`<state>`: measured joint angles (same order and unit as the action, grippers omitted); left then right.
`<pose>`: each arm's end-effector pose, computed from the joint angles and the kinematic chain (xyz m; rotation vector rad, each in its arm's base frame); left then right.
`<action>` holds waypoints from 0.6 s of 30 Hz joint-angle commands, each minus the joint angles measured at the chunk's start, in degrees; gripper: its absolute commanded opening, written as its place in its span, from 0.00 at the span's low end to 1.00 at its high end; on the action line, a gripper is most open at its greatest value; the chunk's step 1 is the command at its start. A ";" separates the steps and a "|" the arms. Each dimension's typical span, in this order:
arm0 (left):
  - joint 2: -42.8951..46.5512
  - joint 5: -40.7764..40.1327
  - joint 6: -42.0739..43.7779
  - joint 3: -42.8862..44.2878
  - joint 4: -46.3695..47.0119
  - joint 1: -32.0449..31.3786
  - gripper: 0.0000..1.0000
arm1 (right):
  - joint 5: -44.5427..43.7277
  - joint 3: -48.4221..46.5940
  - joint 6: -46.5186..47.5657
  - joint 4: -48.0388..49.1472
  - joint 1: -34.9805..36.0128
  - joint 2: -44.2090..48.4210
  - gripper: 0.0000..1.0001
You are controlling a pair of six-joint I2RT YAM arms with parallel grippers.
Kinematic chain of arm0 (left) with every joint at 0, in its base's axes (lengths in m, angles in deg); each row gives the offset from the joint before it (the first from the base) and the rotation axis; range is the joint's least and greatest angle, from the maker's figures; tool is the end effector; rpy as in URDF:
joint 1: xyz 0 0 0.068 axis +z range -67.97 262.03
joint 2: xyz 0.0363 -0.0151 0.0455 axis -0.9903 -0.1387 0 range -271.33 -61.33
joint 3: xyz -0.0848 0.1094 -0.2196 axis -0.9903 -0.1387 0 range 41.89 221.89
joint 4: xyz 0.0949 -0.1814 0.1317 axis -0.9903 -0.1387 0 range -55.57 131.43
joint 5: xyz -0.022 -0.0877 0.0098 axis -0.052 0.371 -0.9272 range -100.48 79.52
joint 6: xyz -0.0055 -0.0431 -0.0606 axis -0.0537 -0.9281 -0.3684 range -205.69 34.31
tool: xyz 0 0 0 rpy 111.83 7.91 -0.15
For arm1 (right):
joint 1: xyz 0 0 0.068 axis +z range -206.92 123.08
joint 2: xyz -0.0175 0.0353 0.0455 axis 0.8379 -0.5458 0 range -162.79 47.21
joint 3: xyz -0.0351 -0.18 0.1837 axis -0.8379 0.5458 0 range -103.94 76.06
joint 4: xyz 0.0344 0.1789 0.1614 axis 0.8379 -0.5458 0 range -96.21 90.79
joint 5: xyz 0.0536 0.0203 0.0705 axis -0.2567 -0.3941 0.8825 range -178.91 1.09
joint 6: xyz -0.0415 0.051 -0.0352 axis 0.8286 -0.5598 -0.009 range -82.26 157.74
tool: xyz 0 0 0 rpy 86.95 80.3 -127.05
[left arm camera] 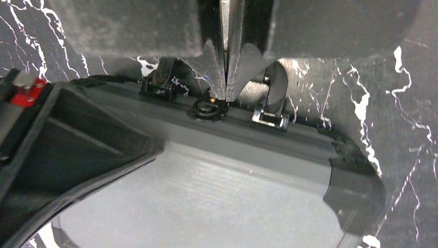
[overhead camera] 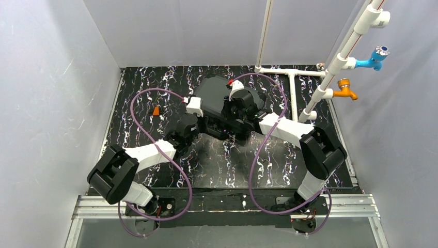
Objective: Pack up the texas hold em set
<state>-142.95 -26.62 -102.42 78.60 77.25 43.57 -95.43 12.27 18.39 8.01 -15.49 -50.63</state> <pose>0.2599 -0.1844 0.2231 0.1209 1.7419 -0.4666 0.3017 0.2570 0.2233 -0.3267 2.0545 0.5444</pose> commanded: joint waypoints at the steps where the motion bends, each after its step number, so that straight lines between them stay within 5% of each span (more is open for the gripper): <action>1: 1.47 -2.02 -4.11 -1.50 1.10 0.14 0.00 | -0.44 1.19 0.11 -17.19 0.61 -1.87 0.26; 18: -13.25 2.52 -8.14 4.74 1.15 0.21 0.00 | -3.32 1.06 0.37 -18.59 0.64 -0.77 0.26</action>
<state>-154.45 -24.19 -109.68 80.44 77.44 43.57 -98.01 10.56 18.41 2.22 -15.16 -49.82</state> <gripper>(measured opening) 0.007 0.260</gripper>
